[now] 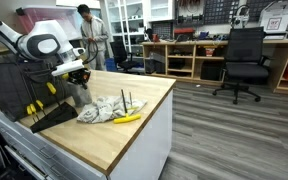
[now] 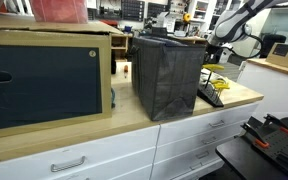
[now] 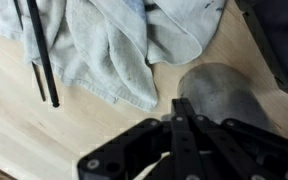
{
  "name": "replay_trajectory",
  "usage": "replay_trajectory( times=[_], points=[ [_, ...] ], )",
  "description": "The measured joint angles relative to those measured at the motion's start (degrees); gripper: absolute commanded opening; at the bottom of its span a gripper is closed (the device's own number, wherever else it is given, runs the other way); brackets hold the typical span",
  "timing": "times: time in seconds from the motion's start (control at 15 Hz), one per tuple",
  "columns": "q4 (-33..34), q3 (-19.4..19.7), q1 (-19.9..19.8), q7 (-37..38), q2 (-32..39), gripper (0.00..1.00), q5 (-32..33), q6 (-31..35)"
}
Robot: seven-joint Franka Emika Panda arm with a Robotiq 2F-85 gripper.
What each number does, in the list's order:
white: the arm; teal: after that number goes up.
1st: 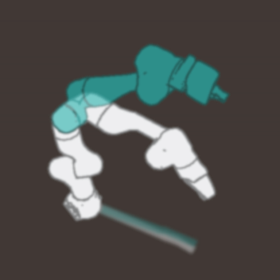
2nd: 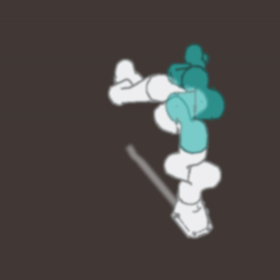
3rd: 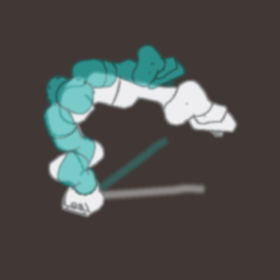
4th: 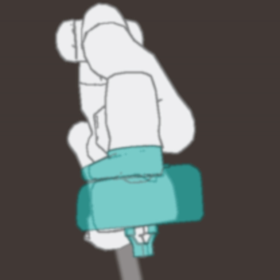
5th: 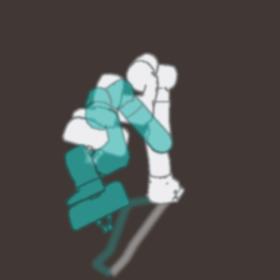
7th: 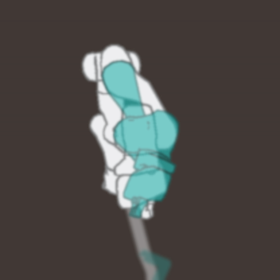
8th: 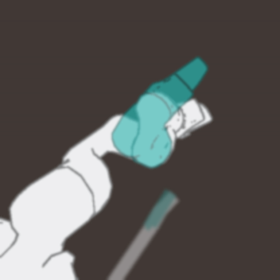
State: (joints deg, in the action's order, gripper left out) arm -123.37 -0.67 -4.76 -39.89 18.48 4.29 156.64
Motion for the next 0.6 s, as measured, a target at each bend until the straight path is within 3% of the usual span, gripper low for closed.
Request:
replay_trajectory(
  times=[0.6],
  points=[
    [1.5,0.7,-0.6,7.0,-5.2,0.0,1.6,-5.2]
  ],
)
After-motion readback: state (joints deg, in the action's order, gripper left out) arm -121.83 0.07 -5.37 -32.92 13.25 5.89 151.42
